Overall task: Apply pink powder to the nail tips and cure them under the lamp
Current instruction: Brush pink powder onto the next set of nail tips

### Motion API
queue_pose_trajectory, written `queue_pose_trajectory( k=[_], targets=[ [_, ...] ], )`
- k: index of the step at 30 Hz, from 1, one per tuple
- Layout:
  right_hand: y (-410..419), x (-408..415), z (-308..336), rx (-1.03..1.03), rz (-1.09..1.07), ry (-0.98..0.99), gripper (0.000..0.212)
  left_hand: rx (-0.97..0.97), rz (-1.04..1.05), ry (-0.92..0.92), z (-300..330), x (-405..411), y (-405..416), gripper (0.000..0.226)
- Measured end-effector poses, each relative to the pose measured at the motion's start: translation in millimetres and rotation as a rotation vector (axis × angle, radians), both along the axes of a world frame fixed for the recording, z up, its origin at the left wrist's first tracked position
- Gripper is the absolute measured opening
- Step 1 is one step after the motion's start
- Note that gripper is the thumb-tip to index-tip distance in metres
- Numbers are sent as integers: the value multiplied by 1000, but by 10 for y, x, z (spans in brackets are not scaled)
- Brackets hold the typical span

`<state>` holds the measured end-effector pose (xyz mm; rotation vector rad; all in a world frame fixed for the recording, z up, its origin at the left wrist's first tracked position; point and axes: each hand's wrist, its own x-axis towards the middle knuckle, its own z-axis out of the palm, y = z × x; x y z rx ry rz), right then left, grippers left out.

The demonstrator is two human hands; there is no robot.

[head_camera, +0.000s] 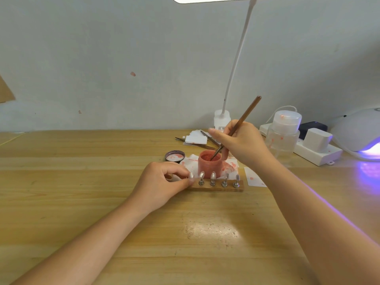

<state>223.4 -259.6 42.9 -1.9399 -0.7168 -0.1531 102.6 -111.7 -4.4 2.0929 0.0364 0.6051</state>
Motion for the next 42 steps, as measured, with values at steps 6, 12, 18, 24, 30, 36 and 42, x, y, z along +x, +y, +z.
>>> queue_pose_trajectory(
  k=[6, 12, 18, 24, 30, 36, 42],
  targets=[
    [73, -20, -67, -83, -112, -170, 43, -146, 7, 30, 18, 12, 6, 14],
    [99, -41, -125, -261, -106, -239, 42, -143, -33, 63, 22, 8, -18, 11],
    [20, 16, 21, -40, -104, -99, 40, -161, -9, 23, 59, -1, -9, 13],
    [-126, 124, 79, 82, -74, 55, 32, -216, 1, -46, 104, -4, -51, 17],
    [-189, 177, 18, 64, -53, 110, 30, -273, 16, -50, 80, 5, -81, 22],
    [-261, 217, 57, 43, -49, 128, 29, -397, 1, -61, 81, -1, -78, 17],
    [-325, 227, 121, 114, -79, 79, 30, -382, -10, -51, 49, 11, -55, 20]
  ],
)
